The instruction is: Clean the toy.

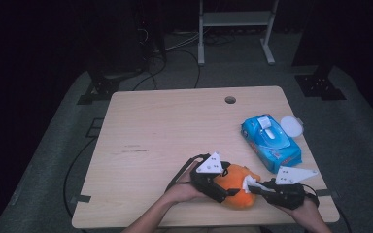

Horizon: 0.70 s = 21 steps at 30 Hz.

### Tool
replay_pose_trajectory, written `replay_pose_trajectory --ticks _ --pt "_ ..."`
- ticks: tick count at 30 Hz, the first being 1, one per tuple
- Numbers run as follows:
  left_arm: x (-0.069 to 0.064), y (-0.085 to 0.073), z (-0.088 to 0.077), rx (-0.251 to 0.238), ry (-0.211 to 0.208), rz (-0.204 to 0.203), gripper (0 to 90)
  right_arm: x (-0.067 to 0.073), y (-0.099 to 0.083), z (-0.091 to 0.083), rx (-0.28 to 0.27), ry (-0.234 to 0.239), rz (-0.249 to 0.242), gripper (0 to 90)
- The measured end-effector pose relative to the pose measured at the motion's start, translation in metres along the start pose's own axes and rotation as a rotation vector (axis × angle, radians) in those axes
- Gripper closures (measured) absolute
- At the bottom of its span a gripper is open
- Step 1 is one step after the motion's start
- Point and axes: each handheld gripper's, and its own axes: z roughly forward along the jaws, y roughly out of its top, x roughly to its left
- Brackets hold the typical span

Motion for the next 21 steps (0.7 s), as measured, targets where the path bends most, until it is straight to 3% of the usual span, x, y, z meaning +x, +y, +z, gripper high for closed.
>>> replay_pose_trajectory --ticks 4,6,10,13,17,21 --pt "0.006 0.003 0.007 0.031 -0.020 0.002 10.1 0.001 0.000 -0.002 0.008 0.006 -0.031 79.9" --pt "0.010 0.003 0.011 0.052 -0.051 -0.023 9.9 -0.001 -0.001 -0.005 -0.001 0.016 -0.029 79.7" --pt "0.013 0.000 0.013 0.087 -0.086 -0.062 10.5 -0.007 -0.004 -0.012 -0.052 0.063 0.019 79.6" --pt "0.014 -0.003 0.012 0.110 -0.110 -0.086 15.0 -0.011 -0.005 -0.016 -0.083 0.064 0.043 79.5" --pt "0.012 -0.007 0.012 0.121 -0.066 -0.077 26.1 -0.012 -0.005 -0.016 -0.084 0.049 0.049 79.0" --pt "0.003 -0.006 0.007 0.092 -0.012 -0.031 42.4 -0.012 -0.005 -0.014 -0.080 0.043 0.049 78.7"
